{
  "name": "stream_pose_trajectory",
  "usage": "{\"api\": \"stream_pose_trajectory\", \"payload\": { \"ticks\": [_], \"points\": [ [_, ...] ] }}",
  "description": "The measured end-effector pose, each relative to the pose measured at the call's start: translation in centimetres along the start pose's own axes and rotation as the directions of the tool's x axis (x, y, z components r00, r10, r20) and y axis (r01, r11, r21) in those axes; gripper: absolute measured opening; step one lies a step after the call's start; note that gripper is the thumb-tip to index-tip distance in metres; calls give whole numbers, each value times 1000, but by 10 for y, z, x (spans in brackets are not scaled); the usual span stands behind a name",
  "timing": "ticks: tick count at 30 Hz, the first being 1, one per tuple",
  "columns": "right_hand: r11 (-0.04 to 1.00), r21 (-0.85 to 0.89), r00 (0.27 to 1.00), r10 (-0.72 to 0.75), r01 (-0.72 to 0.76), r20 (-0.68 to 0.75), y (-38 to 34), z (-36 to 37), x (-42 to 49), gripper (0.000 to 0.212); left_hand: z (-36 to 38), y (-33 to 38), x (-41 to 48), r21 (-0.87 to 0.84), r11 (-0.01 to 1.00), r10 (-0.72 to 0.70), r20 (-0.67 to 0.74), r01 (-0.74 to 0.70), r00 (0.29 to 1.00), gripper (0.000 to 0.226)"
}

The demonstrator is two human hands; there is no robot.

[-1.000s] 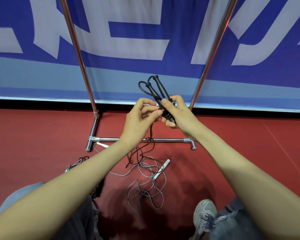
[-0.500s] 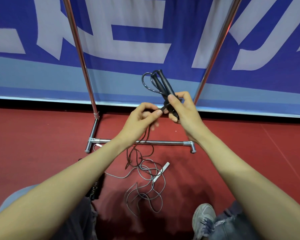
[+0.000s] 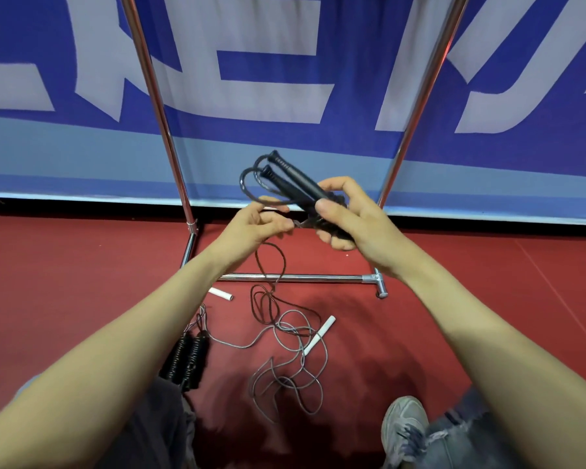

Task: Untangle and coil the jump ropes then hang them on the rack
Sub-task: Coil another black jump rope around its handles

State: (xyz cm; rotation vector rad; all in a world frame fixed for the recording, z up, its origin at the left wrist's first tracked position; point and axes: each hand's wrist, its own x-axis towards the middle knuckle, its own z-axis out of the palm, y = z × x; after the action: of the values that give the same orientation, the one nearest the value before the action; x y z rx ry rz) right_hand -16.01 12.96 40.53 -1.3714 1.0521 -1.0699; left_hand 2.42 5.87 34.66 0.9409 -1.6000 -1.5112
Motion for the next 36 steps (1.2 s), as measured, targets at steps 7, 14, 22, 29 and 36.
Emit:
{"api": "stream_pose_trajectory", "payload": {
  "ticks": [7, 14, 22, 29, 36],
  "points": [
    [847, -445, 800, 471, -292, 371, 2, 0, -19, 37, -15, 17, 0, 186, 982, -56, 104, 36, 993, 31],
    [756, -579, 877, 461, -305, 139, 36, -6, 1, 54, 7, 38, -6, 166, 980, 102, 60, -111, 993, 24],
    [609, -763, 972, 62, -218, -228, 42, -28, 9, 30, 26, 29, -13, 113, 984, -148, 100, 136, 984, 16],
    [730, -660, 961, -12, -180, -275, 27, -26, 6, 35, 21, 30, -8, -204, 917, -317, 148, 343, 937, 17],
    [840, -517, 971, 45, -164, -235, 16, -27, 6, 32, 18, 25, -6, -124, 955, -264, 53, 269, 963, 6]
  ]
}}
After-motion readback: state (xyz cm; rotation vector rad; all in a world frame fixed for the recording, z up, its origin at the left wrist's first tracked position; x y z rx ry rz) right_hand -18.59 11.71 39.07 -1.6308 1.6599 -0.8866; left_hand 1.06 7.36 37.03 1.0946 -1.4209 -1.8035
